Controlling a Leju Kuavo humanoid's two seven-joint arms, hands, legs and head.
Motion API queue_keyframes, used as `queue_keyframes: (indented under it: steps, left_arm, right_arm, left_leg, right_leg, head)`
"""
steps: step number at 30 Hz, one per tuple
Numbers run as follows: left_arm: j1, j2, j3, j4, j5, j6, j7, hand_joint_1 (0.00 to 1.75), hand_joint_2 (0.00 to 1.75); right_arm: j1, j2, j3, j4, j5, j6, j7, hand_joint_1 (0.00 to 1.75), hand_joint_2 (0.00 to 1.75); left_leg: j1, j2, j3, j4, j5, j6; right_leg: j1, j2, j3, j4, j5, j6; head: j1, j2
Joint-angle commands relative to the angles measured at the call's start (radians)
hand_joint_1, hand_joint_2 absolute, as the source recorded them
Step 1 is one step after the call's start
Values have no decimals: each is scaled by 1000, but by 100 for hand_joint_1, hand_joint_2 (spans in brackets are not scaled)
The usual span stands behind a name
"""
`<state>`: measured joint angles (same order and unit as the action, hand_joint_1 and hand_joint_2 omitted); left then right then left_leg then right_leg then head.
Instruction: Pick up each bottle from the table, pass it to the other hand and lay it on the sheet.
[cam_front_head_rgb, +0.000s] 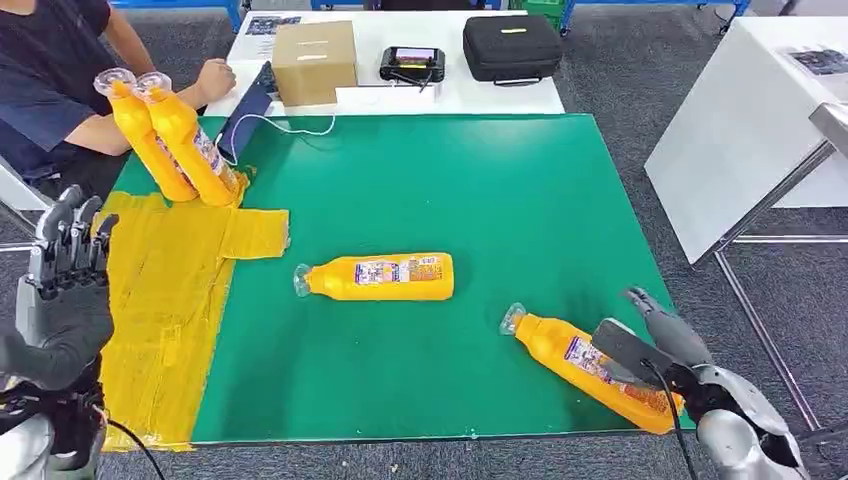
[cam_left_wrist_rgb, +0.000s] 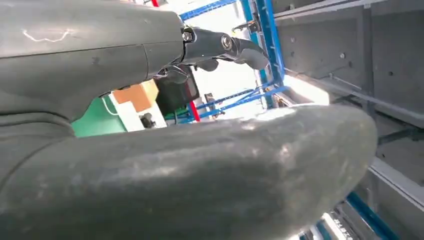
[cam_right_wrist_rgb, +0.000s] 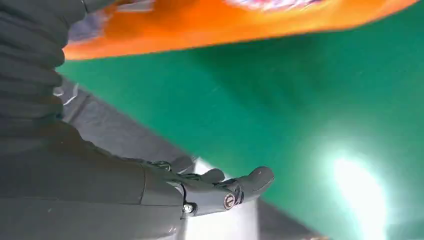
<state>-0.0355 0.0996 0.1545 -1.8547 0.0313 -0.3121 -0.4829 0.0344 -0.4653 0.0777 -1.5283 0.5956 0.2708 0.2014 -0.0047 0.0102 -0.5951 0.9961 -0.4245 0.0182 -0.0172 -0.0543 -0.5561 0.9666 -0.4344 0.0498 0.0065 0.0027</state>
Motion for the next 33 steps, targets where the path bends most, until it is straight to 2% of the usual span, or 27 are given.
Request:
queue_keyframes:
  steps: [1,5,7,9,12,16,19,23,26,28,29,33]
  left_arm:
    - [8,22,-28,39,-2,27,0,0,0]
    - [26,21,-19,32,-2,24,-10,0,0]
    - [47,5,2,4,-17,24,-14,0,0]
    - [95,-10,24,-46,-30,21,-23,0,0]
    - [129,-15,29,-71,-34,26,-35,0,0]
    - [156,-18,41,-84,-35,30,-47,0,0]
    - [158,-20,47,-85,-34,25,-49,0,0]
    - [161,-28,59,-90,-40,15,-50,0,0]
    - [164,-33,68,-94,-44,12,-48,0,0]
    - [165,-35,74,-94,-43,7,-47,0,0]
    - [160,-36,76,-87,-42,1,-44,0,0]
    - [157,-36,76,-84,-42,0,-43,0,0]
  right_arm:
    - [-10,44,124,94,-1,-148,-3,0,175]
    - [0,38,118,79,1,-147,3,0,175]
    - [23,150,20,2,46,-337,-103,0,175]
    - [69,289,-59,-164,119,-558,-229,0,175]
    - [124,353,-79,-313,120,-693,-312,0,175]
    - [154,345,-60,-351,135,-686,-316,0,175]
    - [154,343,-48,-338,153,-683,-313,0,175]
    - [153,331,-17,-318,209,-634,-251,0,175]
    - [152,292,-6,-296,235,-532,-155,0,175]
    - [149,271,-10,-271,231,-498,-134,0,175]
    - [144,226,2,-239,239,-389,-50,0,175]
    - [142,222,-3,-221,228,-391,-58,0,175]
  left_leg:
    - [2,-2,4,-2,0,-2]
    - [1,0,1,-1,0,-1]
    - [2,1,1,-1,-1,-1]
    - [1,1,1,-1,-1,-1]
    - [1,2,-2,0,-1,-2]
    - [2,0,-2,0,-2,-2]
    - [3,1,0,0,-3,-3]
    - [1,1,-3,-1,-1,-2]
    - [1,0,-2,-1,-1,-2]
    - [1,1,-1,-1,-2,-3]
    - [1,0,-2,-1,-1,-2]
    - [1,1,-1,-1,-2,-2]
  right_leg:
    - [2,3,4,-3,1,-2]
    - [1,6,6,-2,0,-2]
    - [2,7,6,-2,0,-2]
    - [1,6,5,-1,0,-2]
    - [1,7,1,1,0,-2]
    - [1,4,1,1,-2,-2]
    - [2,7,3,0,-2,-3]
    - [0,4,0,0,-1,-2]
    - [0,5,2,0,-1,-3]
    - [1,6,2,0,-1,-3]
    - [0,4,2,0,-1,-2]
    - [1,5,4,-1,-1,-2]
  head:
    - [0,0]
    - [0,0]
    - [0,0]
    - [0,0]
    - [0,0]
    - [0,0]
    - [0,0]
    - [0,0]
    - [0,0]
    - [0,0]
    - [0,0]
    - [0,0]
